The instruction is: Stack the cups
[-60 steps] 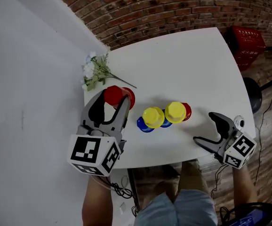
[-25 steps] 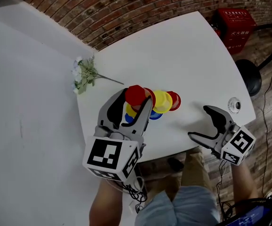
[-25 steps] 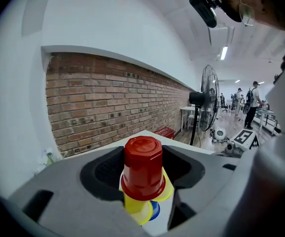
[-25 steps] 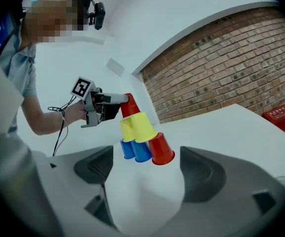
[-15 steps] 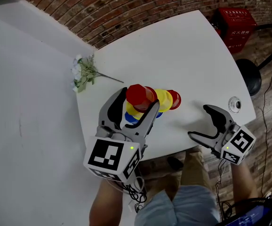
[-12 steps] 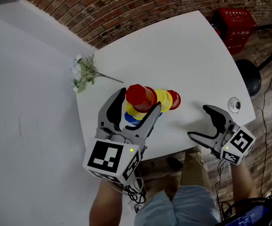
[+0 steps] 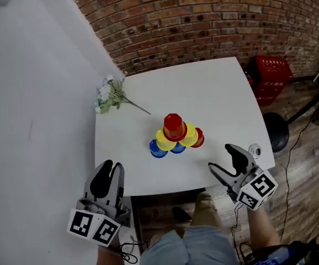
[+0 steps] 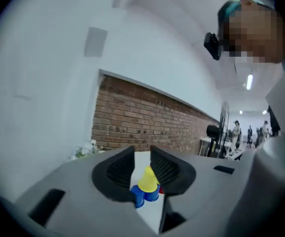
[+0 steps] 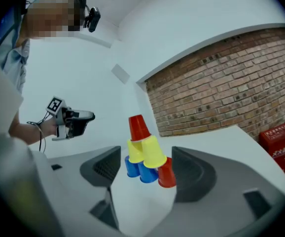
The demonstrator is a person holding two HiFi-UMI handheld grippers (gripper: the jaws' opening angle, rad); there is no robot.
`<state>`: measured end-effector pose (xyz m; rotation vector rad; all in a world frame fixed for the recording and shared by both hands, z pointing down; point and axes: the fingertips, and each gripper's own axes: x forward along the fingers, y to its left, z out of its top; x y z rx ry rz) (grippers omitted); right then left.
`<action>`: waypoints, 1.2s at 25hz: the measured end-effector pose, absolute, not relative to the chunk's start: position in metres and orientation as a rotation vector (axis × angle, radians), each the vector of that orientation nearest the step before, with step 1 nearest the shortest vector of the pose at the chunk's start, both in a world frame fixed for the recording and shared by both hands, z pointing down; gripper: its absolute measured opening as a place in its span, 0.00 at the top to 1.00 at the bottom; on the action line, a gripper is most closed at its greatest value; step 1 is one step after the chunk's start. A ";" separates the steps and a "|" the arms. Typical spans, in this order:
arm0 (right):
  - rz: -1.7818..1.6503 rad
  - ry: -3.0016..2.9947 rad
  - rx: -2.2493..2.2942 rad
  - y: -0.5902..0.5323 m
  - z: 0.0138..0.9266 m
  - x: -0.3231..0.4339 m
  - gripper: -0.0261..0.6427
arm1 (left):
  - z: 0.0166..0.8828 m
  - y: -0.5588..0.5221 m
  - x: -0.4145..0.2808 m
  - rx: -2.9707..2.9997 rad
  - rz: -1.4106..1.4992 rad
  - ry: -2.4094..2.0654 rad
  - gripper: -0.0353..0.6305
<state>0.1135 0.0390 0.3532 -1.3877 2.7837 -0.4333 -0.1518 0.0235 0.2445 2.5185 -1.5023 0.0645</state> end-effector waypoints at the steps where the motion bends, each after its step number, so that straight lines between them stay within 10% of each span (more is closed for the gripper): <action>1: -0.423 2.765 -1.374 0.043 0.343 0.106 0.51 | 0.248 0.032 -0.164 2.475 0.027 -1.524 0.87; 6: -0.274 2.716 -1.414 0.062 0.294 0.081 0.95 | 0.267 0.068 -0.194 2.458 0.156 -1.788 0.94; 30: 0.086 2.772 -1.564 0.064 0.239 0.034 0.96 | 0.264 0.064 -0.183 2.486 0.213 -1.897 0.94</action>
